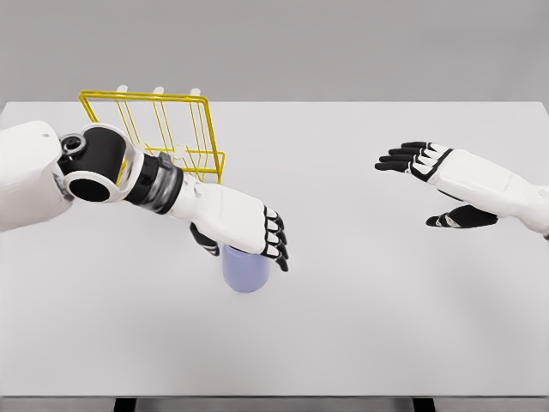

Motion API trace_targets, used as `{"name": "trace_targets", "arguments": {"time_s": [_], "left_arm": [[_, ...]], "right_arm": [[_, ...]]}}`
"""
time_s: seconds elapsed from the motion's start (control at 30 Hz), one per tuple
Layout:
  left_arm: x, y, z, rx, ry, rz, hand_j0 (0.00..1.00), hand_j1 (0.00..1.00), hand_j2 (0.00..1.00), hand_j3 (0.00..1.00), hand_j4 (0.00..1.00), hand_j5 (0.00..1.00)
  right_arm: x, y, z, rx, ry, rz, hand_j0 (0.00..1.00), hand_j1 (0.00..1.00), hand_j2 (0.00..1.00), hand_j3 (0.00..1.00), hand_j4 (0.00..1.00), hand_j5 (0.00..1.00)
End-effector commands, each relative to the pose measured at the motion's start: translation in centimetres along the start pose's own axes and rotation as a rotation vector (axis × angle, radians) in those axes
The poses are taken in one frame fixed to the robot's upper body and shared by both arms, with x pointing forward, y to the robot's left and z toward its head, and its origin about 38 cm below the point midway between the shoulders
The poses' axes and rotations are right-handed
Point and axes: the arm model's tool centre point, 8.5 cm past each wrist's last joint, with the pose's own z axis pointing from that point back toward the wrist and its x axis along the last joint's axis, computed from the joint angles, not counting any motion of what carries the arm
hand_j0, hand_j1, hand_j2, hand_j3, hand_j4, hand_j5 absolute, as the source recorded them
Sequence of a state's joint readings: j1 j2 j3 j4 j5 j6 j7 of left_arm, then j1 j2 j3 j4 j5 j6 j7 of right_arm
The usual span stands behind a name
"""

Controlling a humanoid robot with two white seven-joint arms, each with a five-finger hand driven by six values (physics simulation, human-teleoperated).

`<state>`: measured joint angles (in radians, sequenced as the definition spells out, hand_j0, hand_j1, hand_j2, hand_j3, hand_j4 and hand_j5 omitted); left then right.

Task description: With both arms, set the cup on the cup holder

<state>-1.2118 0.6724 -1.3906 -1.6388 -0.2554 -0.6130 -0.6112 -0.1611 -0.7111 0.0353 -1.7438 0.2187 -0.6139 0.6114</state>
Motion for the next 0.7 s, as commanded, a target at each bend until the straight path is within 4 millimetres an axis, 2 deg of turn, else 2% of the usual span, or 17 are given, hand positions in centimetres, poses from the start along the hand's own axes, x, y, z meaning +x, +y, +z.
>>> {"name": "trace_targets", "arguments": {"time_s": [0.0,0.1,0.2,0.33,0.67], "left_arm": [[0.1,0.1,0.0,0.005,-0.002,0.003,0.82,0.82,0.82,0.82,0.82,0.82],[0.2,0.2,0.0,0.007,-0.006,0.002,0.78,0.78,0.78,0.78,0.78,0.78],[0.3,0.2,0.0,0.011,-0.011,0.004,0.69,0.69,0.69,0.69,0.69,0.69],[0.3,0.3,0.0,0.014,-0.012,0.006,0.61,0.61,0.61,0.61,0.61,0.61],[0.8,1.4,0.6,0.041,-0.024,-0.006,0.6,0.6,0.6,0.6,0.6,0.6]], "right_arm": [[0.0,-0.1,0.0,-0.004,-0.001,-0.006,1.0,1.0,1.0,1.0,1.0,1.0],[0.1,0.0,-0.2,-0.01,-0.003,-0.008,1.0,1.0,1.0,1.0,1.0,1.0],[0.1,0.0,-0.2,-0.008,-0.002,-0.006,1.0,1.0,1.0,1.0,1.0,1.0],[0.1,0.0,-0.2,-0.008,-0.002,-0.006,1.0,1.0,1.0,1.0,1.0,1.0],[0.0,0.1,-0.3,-0.009,0.001,-0.006,1.0,1.0,1.0,1.0,1.0,1.0]]}}
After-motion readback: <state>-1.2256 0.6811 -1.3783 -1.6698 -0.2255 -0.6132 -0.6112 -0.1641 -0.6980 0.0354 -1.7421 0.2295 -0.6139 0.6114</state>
